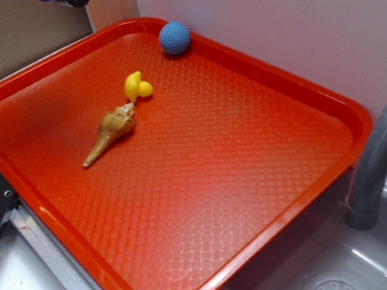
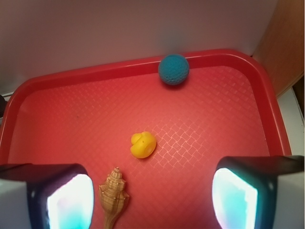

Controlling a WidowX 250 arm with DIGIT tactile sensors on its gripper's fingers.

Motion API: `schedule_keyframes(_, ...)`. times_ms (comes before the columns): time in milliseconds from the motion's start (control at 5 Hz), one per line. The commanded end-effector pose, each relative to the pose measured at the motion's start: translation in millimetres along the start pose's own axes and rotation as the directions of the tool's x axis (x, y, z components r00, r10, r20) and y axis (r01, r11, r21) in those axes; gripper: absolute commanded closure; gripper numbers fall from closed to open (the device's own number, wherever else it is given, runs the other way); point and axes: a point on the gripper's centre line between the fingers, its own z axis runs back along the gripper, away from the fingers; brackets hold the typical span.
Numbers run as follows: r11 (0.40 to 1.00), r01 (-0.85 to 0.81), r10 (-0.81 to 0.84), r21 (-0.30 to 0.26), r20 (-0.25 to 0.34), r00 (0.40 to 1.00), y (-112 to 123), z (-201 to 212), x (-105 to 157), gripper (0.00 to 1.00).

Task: Grab the blue ball.

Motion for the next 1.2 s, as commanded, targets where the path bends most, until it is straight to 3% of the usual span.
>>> schedule_keyframes(0,0.985,-0.123,0.133,0.117,-0.08,0.988,21,-53,22,0.0)
schedule_keyframes(200,0.971,-0.194,0.204,0.137,-0.068,0.977,44,-99,52,0.0)
schedule_keyframes(400,0.959,-0.209,0.217,0.192,-0.02,0.976,57,-117,70,0.0)
schedule_keyframes(800,0.975,-0.146,0.15,0.168,-0.012,0.989,47,-140,79,0.0)
schedule_keyframes(1000,0.987,-0.101,0.105,0.123,-0.023,0.994,38,-146,77,0.0)
